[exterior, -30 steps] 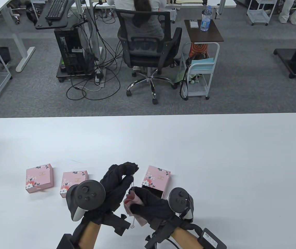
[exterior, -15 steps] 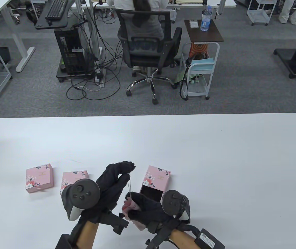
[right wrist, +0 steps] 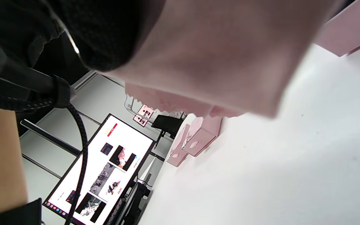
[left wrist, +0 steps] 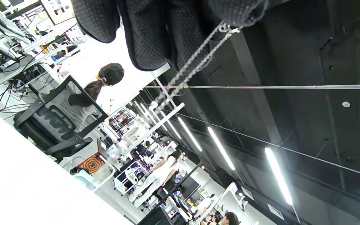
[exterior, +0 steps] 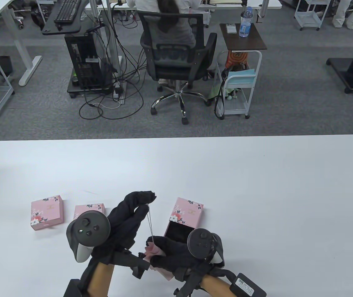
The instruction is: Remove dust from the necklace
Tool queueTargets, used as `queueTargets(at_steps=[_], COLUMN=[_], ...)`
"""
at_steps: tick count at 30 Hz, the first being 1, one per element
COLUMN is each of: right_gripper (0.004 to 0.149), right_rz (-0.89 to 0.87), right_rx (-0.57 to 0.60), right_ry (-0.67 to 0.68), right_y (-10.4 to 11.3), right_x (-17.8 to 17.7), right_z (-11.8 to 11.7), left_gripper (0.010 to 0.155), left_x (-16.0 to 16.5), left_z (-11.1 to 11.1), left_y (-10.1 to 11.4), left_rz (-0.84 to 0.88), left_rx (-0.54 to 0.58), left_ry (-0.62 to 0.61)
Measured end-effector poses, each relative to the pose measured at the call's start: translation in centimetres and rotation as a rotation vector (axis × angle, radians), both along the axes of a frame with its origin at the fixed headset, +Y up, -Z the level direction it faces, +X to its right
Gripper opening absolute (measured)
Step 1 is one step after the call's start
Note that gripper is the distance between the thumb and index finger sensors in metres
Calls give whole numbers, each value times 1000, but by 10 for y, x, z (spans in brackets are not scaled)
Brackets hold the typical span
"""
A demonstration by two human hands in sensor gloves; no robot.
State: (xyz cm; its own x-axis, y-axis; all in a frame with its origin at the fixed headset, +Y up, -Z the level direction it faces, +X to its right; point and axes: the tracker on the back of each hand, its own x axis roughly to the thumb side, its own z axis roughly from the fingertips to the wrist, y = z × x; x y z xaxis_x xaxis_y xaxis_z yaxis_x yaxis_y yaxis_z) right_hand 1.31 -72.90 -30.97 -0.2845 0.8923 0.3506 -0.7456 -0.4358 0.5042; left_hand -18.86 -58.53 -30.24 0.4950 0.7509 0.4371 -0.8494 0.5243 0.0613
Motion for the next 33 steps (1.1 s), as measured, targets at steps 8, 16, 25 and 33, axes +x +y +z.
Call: queueTargets(at_steps=[8,16,25,33], right_gripper=[49,48,56,48], right_rz=[10,41,93,120], right_rx=[-9,10,41,20], right_ry=[10,22,66,57], right_y=[-3,-5,-4,-5], right_x=[-3,-6,-9,-11], right_z=[2,4,7,9], left_gripper=[46,46,46,46], left_x=[-9,-10,-13,-15], left_z=[-1,-1,-1,2], left_y=[1,1,2,4], left_rz=[42,65,56,79], left_rx=[-8,-21,-9,9], left_ry=[15,28,40,33])
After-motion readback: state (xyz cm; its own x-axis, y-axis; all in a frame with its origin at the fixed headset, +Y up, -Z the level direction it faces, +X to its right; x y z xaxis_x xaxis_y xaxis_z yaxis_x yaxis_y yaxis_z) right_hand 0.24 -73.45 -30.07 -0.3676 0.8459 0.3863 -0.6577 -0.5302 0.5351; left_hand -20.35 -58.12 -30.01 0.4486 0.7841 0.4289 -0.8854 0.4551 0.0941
